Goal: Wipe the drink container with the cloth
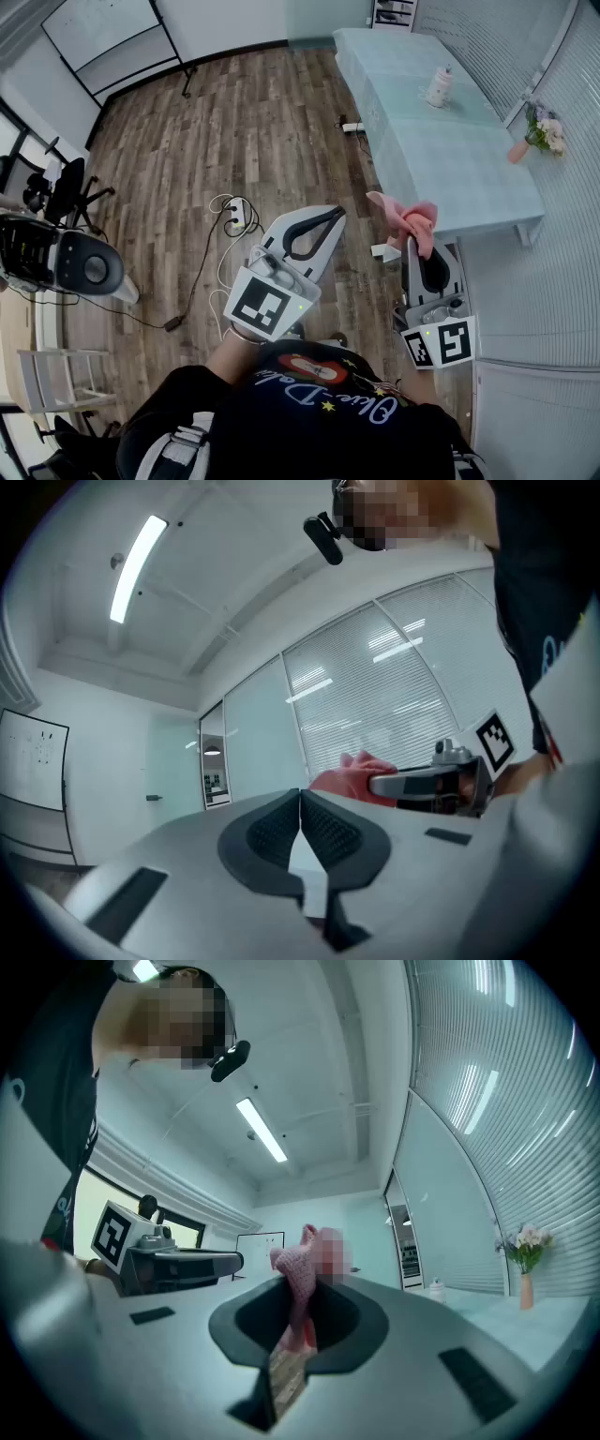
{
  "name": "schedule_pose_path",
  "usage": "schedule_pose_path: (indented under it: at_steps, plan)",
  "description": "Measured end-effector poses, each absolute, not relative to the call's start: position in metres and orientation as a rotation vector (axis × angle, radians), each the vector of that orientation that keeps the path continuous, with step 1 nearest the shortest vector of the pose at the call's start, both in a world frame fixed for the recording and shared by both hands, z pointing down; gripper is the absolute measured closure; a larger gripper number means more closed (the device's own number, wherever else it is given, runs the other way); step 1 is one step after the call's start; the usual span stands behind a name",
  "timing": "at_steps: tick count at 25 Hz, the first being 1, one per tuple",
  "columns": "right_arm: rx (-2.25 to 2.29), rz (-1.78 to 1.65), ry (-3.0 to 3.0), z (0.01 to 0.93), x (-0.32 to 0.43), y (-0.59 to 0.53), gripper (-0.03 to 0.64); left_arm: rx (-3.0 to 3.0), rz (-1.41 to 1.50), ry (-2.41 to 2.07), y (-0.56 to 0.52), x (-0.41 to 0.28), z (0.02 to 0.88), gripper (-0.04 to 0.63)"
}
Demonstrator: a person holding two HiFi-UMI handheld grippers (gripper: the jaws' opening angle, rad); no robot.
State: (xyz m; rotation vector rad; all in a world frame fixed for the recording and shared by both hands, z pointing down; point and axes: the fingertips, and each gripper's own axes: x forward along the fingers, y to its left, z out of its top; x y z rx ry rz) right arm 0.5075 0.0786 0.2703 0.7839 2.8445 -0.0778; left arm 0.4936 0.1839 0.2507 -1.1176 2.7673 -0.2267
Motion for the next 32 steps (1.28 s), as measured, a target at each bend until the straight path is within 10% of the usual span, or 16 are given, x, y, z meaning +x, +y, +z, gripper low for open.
schedule_pose_path:
  at_steps: [32]
  plan:
    - [0.931, -0.307, 2.775, 0.281, 0.511, 0.043, 0.584, -0.975, -0.217, 2.877, 0.159, 0.498, 0.259, 0.591]
